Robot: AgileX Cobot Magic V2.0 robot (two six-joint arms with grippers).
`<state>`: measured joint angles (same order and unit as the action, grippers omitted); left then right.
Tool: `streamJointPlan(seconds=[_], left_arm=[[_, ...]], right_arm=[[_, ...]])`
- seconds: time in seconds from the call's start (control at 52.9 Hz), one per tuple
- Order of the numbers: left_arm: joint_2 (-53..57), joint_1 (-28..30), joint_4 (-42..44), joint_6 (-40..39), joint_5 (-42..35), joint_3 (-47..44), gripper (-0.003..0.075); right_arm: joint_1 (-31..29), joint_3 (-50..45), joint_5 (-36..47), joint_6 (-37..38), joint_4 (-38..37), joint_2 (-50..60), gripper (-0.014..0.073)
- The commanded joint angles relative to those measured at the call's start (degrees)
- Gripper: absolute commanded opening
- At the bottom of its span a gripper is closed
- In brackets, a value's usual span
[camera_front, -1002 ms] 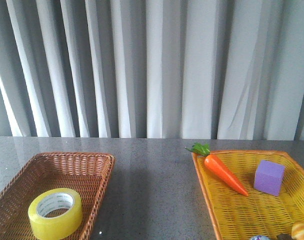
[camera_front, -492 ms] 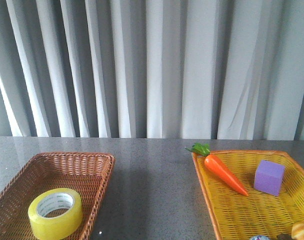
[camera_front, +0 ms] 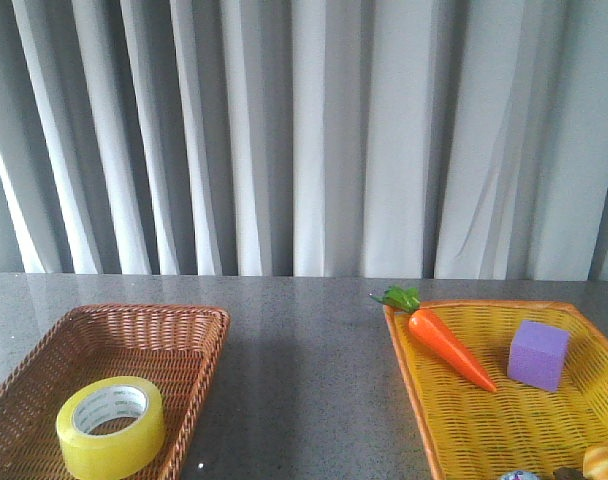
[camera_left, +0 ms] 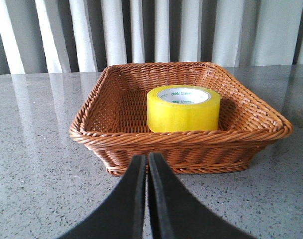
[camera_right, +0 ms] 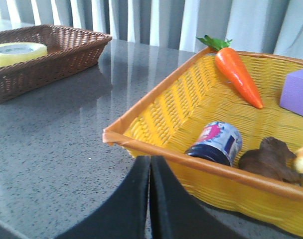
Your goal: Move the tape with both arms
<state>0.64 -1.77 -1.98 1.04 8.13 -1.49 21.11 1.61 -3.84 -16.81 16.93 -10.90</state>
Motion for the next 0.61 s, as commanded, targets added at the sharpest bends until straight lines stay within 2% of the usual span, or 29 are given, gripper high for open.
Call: streamJointPlan(seconds=[0.0,0.189,0.34,0.473,0.586], left_arm=[[0.9,0.0,-0.2,-0.5,-4.3,1.6,-0.0006],[0.9,0.0,-0.2,-0.5,-4.3,1.6,-0.0006],[0.9,0.0,-0.2,-0.5,-4.3,1.6,-0.0006],[0.9,0.0,-0.2,-0.5,-4.3,1.6,-0.0006],[0.9,0.0,-0.2,-0.5,-4.3,1.6,-0.0006]], right_arm=[[-2.2,-3.4,10.6,4.0,-2.7,2.7,-0.0006],[-10.2,-3.5,6.0,7.6,-6.7,7.5,-0.0006],[-14.6,-3.5,3.8,18.0,-18.1,12.1,-0.0006],[-17.8,-3.5,2.1,31.7,-26.5,12.3,-0.0006],[-17.8,-3.5,1.6,36.2,-31.8,12.3,-0.0006]])
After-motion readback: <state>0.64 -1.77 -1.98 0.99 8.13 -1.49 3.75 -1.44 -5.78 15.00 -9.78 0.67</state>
